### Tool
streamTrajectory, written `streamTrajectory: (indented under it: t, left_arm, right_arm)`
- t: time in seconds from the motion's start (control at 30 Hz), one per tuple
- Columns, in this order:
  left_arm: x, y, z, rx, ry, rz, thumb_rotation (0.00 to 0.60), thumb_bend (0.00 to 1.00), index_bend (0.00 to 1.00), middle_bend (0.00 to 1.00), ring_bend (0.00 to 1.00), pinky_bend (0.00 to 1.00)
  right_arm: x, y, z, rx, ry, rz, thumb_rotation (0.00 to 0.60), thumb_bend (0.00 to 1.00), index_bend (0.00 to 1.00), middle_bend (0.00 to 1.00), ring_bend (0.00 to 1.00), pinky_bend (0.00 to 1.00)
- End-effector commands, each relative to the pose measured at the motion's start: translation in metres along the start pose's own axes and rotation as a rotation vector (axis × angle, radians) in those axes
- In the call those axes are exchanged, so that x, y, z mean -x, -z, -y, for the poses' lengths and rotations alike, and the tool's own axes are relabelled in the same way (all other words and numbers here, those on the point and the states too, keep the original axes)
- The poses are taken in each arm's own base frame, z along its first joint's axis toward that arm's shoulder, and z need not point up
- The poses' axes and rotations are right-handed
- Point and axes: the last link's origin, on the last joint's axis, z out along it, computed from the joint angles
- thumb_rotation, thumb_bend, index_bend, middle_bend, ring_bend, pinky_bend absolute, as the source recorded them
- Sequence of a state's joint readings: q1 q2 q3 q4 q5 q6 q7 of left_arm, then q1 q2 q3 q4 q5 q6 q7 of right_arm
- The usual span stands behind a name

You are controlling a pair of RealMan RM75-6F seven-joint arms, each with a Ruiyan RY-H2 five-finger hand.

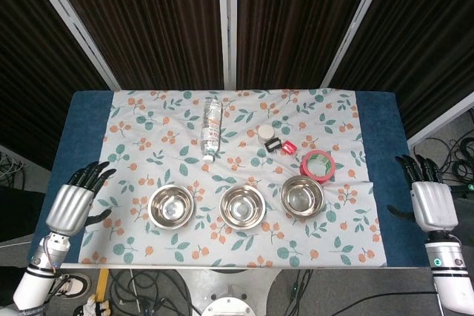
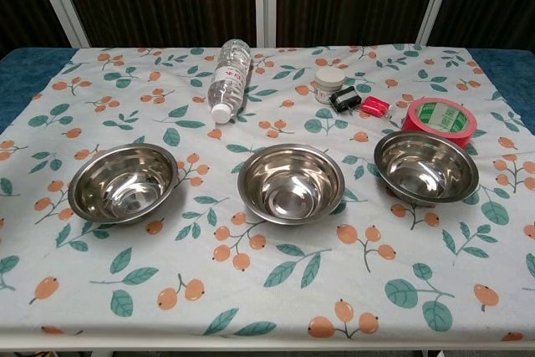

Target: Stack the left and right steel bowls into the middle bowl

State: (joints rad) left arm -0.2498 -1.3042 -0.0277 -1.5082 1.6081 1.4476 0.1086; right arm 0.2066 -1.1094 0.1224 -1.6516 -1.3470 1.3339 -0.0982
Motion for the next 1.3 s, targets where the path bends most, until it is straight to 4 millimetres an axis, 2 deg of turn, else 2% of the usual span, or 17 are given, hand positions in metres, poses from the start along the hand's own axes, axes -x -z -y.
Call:
streamTrajectory:
  t: [0.03,0.27,0.33,0.43,0.47,0.5,0.6,0.7,0.87,1.3]
  left_arm:
    - [-0.002,0.0,0.0,0.001,-0.003,-0.004,0.6,0.03,0.22,0.22,0.13,0.23]
    - [-0.003,0.0,-0.001,0.001,-0.004,-0.001,0.6,0.03,0.22,0.22,0.13,0.23]
    - [-0.003,-0.001,-0.002,0.005,-0.006,0.004,0.6,0.03,0.22,0.22,0.13,0.23]
    - [-0.003,-0.002,-0.004,0.013,-0.006,0.006,0.6,0.03,0.22,0.22,0.13,0.23]
    - [-0.003,-0.002,-0.005,0.016,-0.006,0.008,0.6,0.03,0.22,0.22,0.13,0.23]
    - [-0.003,-0.002,-0.006,0.02,-0.008,0.012,0.6,0.03,0.22,0.22,0.13,0.23]
    - [-0.002,0.001,-0.006,0.019,-0.002,0.021,0.6,0.03,0.22,0.22,0.13,0.23]
    - [-0.001,0.004,-0.004,0.015,0.0,0.018,0.6,0.03,0.22,0.22,0.13,0.23]
    - [-0.001,0.008,0.004,-0.007,0.013,0.013,0.6,0.03,0.22,0.22,0.13,0.23]
    - [-0.001,0.009,0.016,-0.015,0.024,0.022,0.6,0.03,0.22,0.22,0.13,0.23]
  right_arm:
    - [0.0,0.0,0.002,-0.011,-0.002,0.002,0.6,0.03,0.1,0.1,0.0,0.0]
    - [-0.001,0.001,0.008,-0.037,-0.005,0.002,0.6,0.03,0.1,0.1,0.0,0.0]
    - [-0.003,0.002,0.015,-0.064,-0.012,-0.019,0.6,0.03,0.1,0.12,0.04,0.04]
    - [0.0,0.005,0.03,-0.127,-0.026,-0.035,0.6,0.04,0.16,0.19,0.32,0.36]
    - [0.002,0.006,0.035,-0.154,-0.024,-0.032,0.6,0.04,0.19,0.22,0.46,0.5]
    - [0.007,0.006,0.043,-0.188,-0.01,-0.021,0.6,0.05,0.21,0.25,0.55,0.59]
    - [0.027,0.007,0.062,-0.265,0.046,0.049,0.6,0.08,0.25,0.31,0.69,0.72]
    - [0.049,0.004,0.081,-0.335,0.097,0.124,0.6,0.1,0.28,0.33,0.75,0.77]
    - [0.075,-0.005,0.101,-0.4,0.183,0.187,0.6,0.11,0.33,0.35,0.77,0.78]
    - [0.11,-0.02,0.13,-0.438,0.24,0.271,0.6,0.11,0.34,0.36,0.79,0.78]
